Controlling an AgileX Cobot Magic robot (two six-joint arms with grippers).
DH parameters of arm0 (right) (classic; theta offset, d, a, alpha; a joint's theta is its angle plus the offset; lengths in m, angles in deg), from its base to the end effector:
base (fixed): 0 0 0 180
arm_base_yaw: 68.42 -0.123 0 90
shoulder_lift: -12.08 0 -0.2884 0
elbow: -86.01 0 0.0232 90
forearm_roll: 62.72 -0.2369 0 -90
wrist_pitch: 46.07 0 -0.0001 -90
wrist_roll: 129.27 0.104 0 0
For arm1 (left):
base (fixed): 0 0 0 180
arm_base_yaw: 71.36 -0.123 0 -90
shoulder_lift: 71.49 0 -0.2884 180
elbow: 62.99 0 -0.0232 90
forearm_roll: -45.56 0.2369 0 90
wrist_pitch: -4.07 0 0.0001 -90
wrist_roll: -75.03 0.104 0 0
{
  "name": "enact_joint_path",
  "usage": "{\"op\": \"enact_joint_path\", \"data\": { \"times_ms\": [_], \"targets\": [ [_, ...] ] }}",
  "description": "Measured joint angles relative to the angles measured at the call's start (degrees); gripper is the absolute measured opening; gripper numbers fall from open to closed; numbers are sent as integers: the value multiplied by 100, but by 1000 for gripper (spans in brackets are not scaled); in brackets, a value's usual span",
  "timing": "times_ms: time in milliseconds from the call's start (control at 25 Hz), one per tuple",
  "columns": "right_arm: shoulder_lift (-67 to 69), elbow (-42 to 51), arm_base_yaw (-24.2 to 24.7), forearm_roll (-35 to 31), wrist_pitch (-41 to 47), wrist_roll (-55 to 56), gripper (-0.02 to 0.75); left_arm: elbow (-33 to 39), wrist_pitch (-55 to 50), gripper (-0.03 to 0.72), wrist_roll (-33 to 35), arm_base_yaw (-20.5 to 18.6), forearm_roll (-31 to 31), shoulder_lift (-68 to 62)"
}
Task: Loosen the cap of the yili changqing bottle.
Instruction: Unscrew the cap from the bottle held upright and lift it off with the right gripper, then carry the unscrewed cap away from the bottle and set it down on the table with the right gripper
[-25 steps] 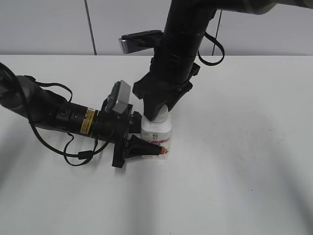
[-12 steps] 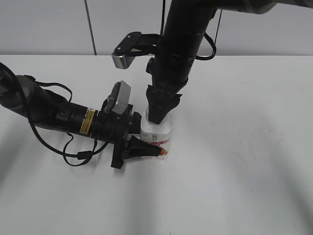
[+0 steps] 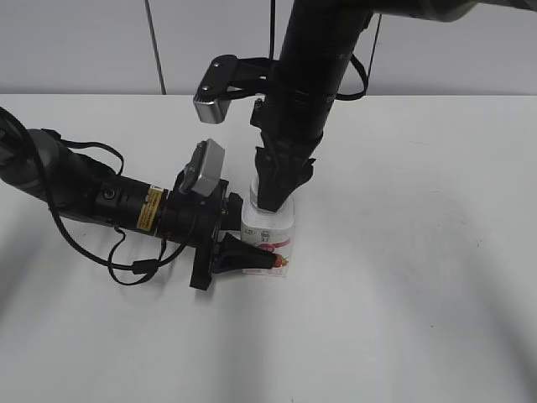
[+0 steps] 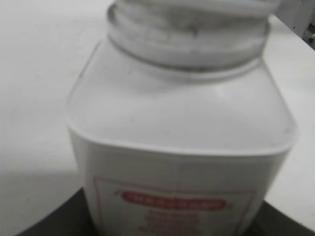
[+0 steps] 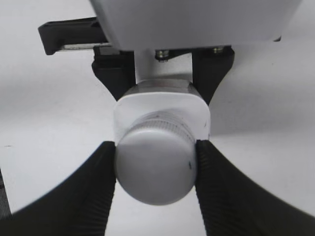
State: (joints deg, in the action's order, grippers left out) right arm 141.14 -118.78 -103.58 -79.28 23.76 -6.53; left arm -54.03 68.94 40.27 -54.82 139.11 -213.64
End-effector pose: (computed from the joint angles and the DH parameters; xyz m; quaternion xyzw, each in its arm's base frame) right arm 0.3344 0.2696 0.2115 -0.6839 0.7147 0.1252 0.0763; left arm 0.3364 -0.1979 0.0622 0.6102 0.5720 -0.4193 0.3532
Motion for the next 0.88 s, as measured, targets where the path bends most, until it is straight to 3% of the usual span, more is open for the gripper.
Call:
{"op": "enact_joint_path", "data": {
  "times_ms": [480,880],
  "targets": [
    [-229,0,0,57,14,236,389,0,29,366,-7,0,50,0],
    [-455,0,75,1017,14,2348,388,0,29,366,-7,0,57,0]
  ]
}}
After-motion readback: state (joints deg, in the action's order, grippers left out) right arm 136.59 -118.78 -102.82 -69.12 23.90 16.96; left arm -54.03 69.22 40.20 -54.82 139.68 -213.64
